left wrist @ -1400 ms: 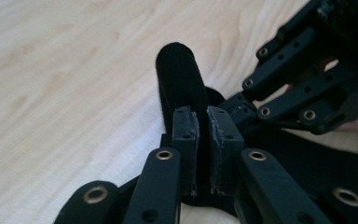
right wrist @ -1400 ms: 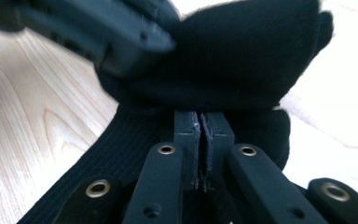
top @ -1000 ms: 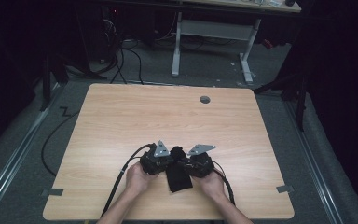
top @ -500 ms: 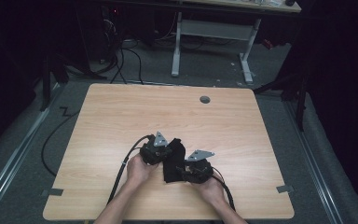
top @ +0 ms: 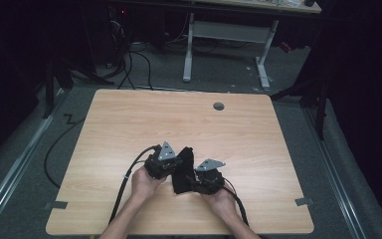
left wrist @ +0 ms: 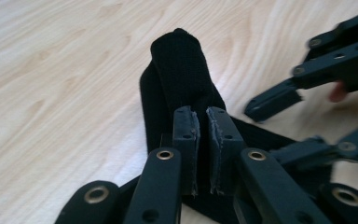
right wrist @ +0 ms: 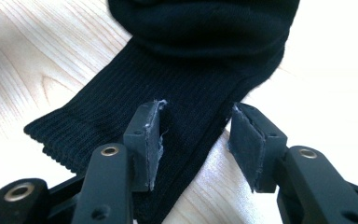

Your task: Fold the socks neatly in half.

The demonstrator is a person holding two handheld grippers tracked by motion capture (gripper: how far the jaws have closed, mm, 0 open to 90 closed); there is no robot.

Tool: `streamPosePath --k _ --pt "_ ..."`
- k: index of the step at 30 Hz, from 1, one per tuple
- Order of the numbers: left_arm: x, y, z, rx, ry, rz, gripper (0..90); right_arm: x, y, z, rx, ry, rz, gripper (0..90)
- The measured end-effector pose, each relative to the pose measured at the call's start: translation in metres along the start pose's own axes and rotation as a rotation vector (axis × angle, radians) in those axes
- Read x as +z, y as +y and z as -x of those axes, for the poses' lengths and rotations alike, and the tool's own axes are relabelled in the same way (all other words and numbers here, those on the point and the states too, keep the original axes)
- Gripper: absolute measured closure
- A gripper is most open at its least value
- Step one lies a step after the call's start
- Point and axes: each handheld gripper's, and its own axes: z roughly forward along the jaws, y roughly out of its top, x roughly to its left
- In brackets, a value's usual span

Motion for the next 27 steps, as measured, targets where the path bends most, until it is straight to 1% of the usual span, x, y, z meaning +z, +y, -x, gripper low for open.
streamPosePath --k 3,6,12,14,16,17,19,21,23,25,27 --pt "-0.003 -0.003 0.006 -0.02 -0.033 0.013 82.8 0.001 0.0 0.0 0.002 -0.004 0.001 53.4" --pt "-0.004 -0.01 0.012 -0.029 -0.048 0.003 82.7 0.001 0.0 0.0 0.004 -0.006 0.01 53.6" --pt "-0.002 -0.021 0.021 -0.031 -0.057 -0.021 82.5 0.001 -0.001 -0.001 0.007 -0.009 0.013 53.6" --pt "0.002 -0.025 0.022 -0.028 -0.049 -0.033 82.4 0.001 0.0 -0.001 0.011 -0.008 0.012 53.5" --pt "0.005 -0.028 0.02 -0.035 -0.047 -0.044 82.3 0.001 0.001 -0.001 0.015 0.001 0.002 53.3" --pt "0.006 -0.03 0.019 -0.041 -0.049 -0.043 82.3 0.0 0.001 0.0 0.018 0.008 -0.002 52.6" --pt "0.008 -0.032 0.016 -0.05 -0.059 -0.036 82.2 -0.001 0.0 0.003 0.027 0.038 -0.002 50.7" --pt "0.009 -0.032 0.016 -0.039 -0.056 -0.036 82.3 -0.004 -0.001 0.004 0.041 0.057 0.004 50.1" --pt "0.01 -0.031 0.015 -0.037 -0.051 -0.036 82.3 -0.008 -0.003 0.004 0.039 0.063 0.016 50.6" --pt "0.012 -0.029 0.012 -0.031 -0.045 -0.044 82.4 -0.012 -0.004 0.003 0.033 0.065 0.025 53.2" --pt "0.014 -0.027 0.009 -0.033 -0.04 -0.045 82.4 -0.015 -0.004 0.002 0.018 0.067 0.027 59.4"
